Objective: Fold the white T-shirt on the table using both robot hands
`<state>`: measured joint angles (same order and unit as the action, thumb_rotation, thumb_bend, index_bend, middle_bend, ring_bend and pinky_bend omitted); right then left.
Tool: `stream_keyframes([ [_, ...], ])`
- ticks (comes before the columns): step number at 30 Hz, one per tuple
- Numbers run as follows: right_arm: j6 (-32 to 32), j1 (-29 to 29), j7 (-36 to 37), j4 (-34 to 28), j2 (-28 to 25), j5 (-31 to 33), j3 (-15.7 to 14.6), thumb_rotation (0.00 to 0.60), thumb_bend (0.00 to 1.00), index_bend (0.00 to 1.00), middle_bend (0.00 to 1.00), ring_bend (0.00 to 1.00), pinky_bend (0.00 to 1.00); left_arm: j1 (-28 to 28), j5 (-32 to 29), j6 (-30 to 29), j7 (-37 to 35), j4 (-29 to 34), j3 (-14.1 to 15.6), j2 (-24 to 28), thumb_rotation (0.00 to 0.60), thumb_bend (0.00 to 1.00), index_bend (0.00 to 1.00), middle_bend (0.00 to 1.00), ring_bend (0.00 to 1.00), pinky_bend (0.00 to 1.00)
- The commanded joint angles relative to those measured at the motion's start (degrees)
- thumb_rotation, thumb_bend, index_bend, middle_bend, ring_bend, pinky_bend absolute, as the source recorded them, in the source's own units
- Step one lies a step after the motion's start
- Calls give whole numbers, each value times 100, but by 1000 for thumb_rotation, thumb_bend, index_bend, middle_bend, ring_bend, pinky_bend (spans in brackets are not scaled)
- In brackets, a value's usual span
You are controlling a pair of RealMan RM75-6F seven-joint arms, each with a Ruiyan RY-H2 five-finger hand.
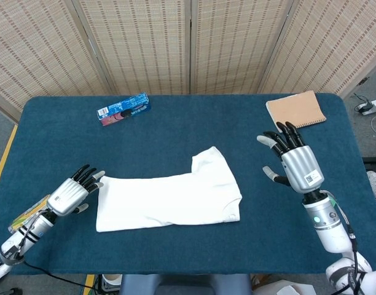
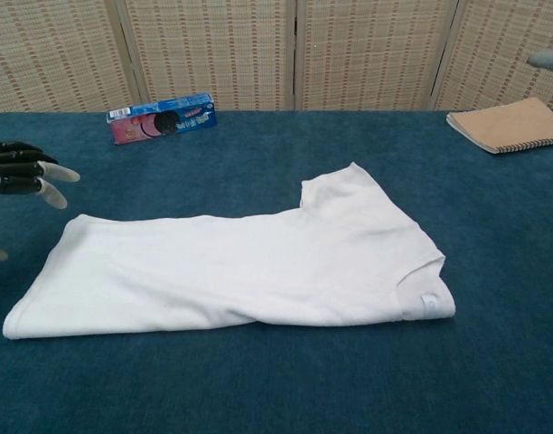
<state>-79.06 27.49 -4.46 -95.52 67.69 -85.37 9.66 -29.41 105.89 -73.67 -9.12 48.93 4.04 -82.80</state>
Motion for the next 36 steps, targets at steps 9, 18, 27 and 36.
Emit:
stream_keyframes([
  [9, -12, -422, 147, -210, -202, -218, -462, 600, 206, 261, 236, 54, 3, -111, -40, -90, -546, -1283, 245, -748, 600, 178, 323, 127, 81, 11],
  [18, -56, -606, 289, -312, -305, -312, -543, 600, 206, 273, 236, 54, 3, -69, -185, -115, -712, -1990, 319, -1166, 600, 117, 318, 127, 82, 11],
  [27, -149, -688, 269, -323, -284, -345, -457, 600, 205, 291, 236, 54, 3, -17, -309, -215, -912, -2382, 361, -1506, 600, 76, 301, 127, 84, 11],
  [36, -211, -746, 247, -281, -228, -355, -380, 600, 206, 301, 236, 54, 3, -46, -417, -348, -1233, -2365, 353, -1673, 600, 74, 304, 127, 84, 11],
])
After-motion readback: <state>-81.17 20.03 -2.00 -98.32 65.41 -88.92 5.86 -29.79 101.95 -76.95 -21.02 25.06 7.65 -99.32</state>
